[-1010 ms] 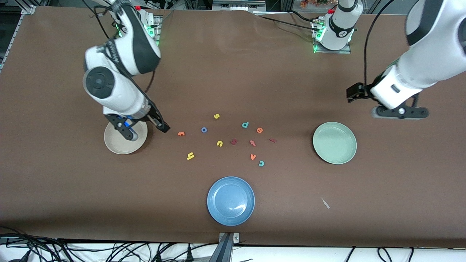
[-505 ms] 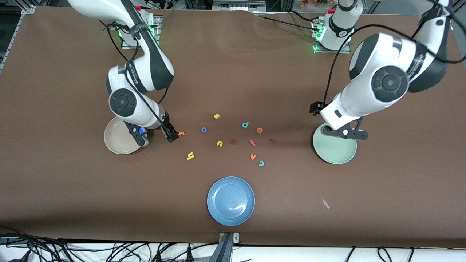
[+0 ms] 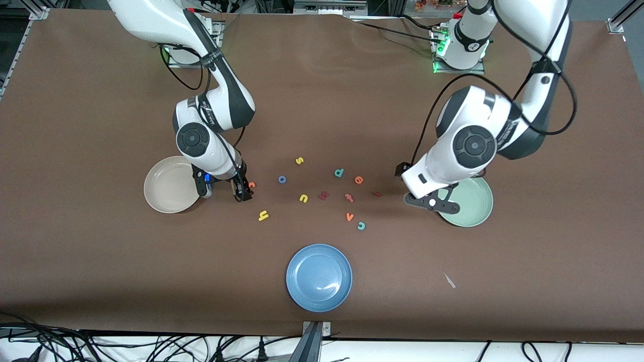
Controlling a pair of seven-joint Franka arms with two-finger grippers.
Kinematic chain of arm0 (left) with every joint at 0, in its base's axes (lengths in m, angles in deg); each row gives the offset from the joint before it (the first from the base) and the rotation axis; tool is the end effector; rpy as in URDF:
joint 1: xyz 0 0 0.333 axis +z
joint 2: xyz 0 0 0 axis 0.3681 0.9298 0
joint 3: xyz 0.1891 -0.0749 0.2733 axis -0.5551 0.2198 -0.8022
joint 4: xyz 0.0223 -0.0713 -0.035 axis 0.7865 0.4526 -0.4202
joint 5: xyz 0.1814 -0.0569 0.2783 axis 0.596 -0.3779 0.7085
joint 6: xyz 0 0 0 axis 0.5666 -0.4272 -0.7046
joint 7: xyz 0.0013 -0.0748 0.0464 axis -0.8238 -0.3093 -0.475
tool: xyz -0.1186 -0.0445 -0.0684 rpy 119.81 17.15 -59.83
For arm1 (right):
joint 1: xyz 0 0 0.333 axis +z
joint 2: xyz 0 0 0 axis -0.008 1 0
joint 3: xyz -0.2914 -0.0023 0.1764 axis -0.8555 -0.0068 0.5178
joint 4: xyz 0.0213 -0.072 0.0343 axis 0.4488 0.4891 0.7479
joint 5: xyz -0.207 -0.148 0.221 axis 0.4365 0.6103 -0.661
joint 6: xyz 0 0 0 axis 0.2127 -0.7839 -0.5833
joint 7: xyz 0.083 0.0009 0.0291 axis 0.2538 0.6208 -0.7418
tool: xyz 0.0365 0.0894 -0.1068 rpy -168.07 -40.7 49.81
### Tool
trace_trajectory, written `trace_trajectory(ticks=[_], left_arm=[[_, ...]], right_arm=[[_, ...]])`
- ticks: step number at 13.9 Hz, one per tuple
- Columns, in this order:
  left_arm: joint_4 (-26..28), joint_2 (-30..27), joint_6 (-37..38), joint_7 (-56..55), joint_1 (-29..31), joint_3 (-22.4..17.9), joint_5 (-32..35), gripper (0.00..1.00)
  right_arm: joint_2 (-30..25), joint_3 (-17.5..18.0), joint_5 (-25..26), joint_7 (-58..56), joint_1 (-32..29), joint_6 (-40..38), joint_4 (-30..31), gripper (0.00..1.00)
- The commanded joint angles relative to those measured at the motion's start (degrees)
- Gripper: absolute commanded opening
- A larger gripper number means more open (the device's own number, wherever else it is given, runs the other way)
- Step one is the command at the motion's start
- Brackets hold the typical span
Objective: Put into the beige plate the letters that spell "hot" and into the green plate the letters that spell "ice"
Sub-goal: 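Reach the orange letter with the right gripper while the left gripper descends, then grasp the orange letter and pink dash with the right and left grippers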
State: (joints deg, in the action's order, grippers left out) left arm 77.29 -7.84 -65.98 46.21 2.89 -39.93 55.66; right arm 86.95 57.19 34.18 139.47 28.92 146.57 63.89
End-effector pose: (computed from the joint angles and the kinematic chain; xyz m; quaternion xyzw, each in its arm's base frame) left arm 0.5865 -0.2488 0.3657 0.9923 -0.1081 -0.0595 0.0123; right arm 0.5424 0.2704 0.2722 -0.8019 0.5959 0.0394 0.0159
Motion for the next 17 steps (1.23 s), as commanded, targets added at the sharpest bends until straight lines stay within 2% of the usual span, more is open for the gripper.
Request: trace_trajectory(ticks=[1, 4, 5, 6, 7, 12, 15, 17], left_arm=[[-2.58, 5.28, -6.28, 0.25, -2.64, -0.58, -1.72, 1.00], [-2.14, 8.71, -9.45, 0.77, -3.00, -0.58, -1.55, 0.95], [-2.14, 9.59, -10.15, 0.34, -3.35, -0.58, -1.63, 0.91], [-2.23, 9.77, -10.42, -0.36, -3.96, -0.58, -1.81, 0.82], [-2.14, 9.69, -10.34, -3.42, -4.23, -0.58, -1.81, 0.79], [-2.32, 10.92, -10.34, -17.04, -4.84, -0.58, -1.81, 0.79], [-2.23, 11.97, -10.42, -29.24, -6.34, -0.58, -1.81, 0.79], [-2.32, 11.97, -10.34, -34.54, -6.43, -0.58, -1.90, 0.76]], right_arm=[[-1.32, -0.19, -0.78, 1.48, 0.33, 7.01, 5.78, 1.00], [0.42, -0.10, -0.78, 1.57, 0.67, 10.46, 7.47, 1.00], [1.22, -0.19, -0.86, 1.57, 1.46, 10.46, 7.29, 1.00], [1.92, -0.19, -0.87, 1.66, 1.82, 10.64, 7.12, 1.00], [2.36, -0.19, -0.87, 1.75, 1.99, 10.99, 7.03, 1.00], [3.95, -0.27, -0.60, 1.13, 2.00, 11.69, 6.41, 0.97], [4.30, -0.28, -0.25, 0.87, 1.82, 12.13, 6.32, 0.94], [4.56, -0.28, -0.16, 0.43, 1.73, 12.66, 6.24, 0.92]])
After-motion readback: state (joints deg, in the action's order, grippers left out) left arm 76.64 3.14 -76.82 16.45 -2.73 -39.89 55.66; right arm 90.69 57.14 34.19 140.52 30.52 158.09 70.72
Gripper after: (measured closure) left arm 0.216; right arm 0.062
